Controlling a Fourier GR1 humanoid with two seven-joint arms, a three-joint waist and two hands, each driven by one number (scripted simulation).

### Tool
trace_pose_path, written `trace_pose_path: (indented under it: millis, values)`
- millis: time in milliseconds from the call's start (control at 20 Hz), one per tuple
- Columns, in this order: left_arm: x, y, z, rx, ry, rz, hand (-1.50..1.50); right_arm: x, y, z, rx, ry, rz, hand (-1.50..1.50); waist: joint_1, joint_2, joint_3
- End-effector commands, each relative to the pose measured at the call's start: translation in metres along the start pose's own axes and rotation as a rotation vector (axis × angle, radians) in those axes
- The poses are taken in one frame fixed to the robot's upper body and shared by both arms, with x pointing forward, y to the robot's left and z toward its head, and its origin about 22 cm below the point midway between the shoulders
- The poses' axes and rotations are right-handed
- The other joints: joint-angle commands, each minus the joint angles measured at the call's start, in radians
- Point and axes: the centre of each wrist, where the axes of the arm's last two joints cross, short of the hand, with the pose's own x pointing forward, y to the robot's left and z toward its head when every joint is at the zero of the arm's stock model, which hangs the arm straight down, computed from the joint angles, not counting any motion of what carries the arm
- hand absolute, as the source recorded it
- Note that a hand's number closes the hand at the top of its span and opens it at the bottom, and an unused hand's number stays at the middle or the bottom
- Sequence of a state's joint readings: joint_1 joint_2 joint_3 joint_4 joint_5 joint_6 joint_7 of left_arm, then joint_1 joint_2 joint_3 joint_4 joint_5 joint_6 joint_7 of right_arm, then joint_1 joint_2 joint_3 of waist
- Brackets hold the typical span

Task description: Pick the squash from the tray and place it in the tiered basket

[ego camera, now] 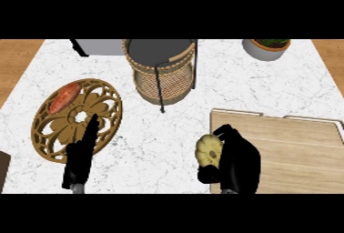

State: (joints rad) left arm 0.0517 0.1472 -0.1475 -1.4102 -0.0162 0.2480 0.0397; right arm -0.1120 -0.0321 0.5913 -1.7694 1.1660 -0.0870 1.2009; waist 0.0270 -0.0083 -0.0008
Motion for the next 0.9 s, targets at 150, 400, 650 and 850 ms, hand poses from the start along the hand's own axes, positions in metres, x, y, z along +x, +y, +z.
trace_pose_path:
  millis: [150,400,650,850]
  values:
    - [-0.017,0.007,0.006,0.025,0.053,-0.002,0.00,0.039,-0.045,0.039,-0.264,0.016,-0.258,1.50,-0.028,-0.007,-0.004]
    - [-0.011,0.004,0.005,0.013,0.043,-0.003,0.00,0.058,-0.075,0.052,-0.418,-0.071,-0.153,1.50,-0.027,-0.010,-0.006]
    - [-0.013,0.012,0.007,0.009,0.040,0.003,0.00,0.068,-0.087,0.052,-0.461,-0.087,-0.128,1.50,-0.012,-0.008,-0.006]
    - [-0.008,0.013,0.004,0.015,0.037,0.005,0.00,0.084,-0.109,0.035,-0.511,-0.048,-0.146,1.50,0.003,-0.002,-0.006]
